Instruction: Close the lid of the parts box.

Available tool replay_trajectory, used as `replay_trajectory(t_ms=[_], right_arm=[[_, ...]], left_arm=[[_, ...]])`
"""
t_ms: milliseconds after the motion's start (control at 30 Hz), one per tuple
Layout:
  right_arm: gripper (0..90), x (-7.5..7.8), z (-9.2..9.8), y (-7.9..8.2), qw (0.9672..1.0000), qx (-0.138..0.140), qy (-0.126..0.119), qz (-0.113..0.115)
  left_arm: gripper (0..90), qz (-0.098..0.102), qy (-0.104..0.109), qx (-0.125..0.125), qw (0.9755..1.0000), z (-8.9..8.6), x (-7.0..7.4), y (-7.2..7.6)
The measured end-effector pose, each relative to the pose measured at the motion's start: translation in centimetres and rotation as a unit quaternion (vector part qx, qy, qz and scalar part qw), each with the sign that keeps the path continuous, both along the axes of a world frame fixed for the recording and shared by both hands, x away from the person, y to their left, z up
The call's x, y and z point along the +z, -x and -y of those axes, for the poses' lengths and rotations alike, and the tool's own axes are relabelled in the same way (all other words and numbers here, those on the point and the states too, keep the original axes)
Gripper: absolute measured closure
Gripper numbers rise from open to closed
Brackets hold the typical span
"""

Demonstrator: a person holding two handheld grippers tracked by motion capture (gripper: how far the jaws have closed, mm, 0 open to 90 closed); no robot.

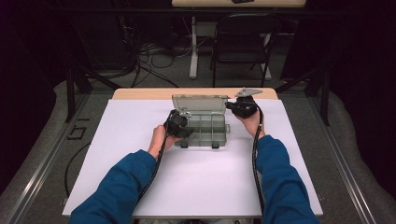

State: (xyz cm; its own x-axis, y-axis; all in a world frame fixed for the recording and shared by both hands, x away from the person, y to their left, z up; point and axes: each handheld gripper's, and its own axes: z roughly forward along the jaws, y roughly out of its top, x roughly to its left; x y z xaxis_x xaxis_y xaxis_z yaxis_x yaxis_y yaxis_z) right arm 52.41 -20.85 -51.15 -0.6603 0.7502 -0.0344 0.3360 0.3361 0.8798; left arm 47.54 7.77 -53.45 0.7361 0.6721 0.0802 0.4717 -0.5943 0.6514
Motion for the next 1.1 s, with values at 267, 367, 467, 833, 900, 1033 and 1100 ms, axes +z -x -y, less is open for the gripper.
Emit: replay_trajectory(t_ms=[267, 367, 467, 833, 900, 1033, 1100], right_arm=[[90.0, 0.0, 0.0, 0.0, 1.0, 0.001, -0.001, 0.001], [90.0, 0.0, 0.0, 0.0, 1.0, 0.001, -0.001, 0.002], [90.0, 0.0, 0.0, 0.0, 1.0, 0.001, -0.001, 0.003], [90.0, 0.0, 0.0, 0.0, 1.0, 0.004, -0.001, 0.004], [90.0, 0.0, 0.0, 0.0, 1.0, 0.004, -0.003, 0.004], [90.0, 0.0, 0.1, 0.0, 1.0, 0.005, -0.002, 0.005], [90.0, 0.0, 0.0, 0.0, 1.0, 0.004, -0.002, 0.005]], left_arm=[[45.8, 0.002, 0.004, -0.006, 1.0, 0.0, 0.1, 0.0], [36.7, 0.012, 0.009, -0.008, 0.9999, -0.1, 0.6, 0.2], [26.6, 0.026, 0.016, -0.011, 0.9995, -0.4, 1.3, 0.4], [10.4, 0.054, 0.037, -0.002, 0.9979, -3.1, 5.2, 0.9], [8.4, 0.056, 0.043, 0.007, 0.9975, -3.7, 5.7, 0.7], [8.5, 0.067, 0.053, 0.027, 0.996, -5.2, 6.6, 0.0], [13.8, 0.068, 0.074, 0.032, 0.9944, -5.8, 6.7, -0.7]])
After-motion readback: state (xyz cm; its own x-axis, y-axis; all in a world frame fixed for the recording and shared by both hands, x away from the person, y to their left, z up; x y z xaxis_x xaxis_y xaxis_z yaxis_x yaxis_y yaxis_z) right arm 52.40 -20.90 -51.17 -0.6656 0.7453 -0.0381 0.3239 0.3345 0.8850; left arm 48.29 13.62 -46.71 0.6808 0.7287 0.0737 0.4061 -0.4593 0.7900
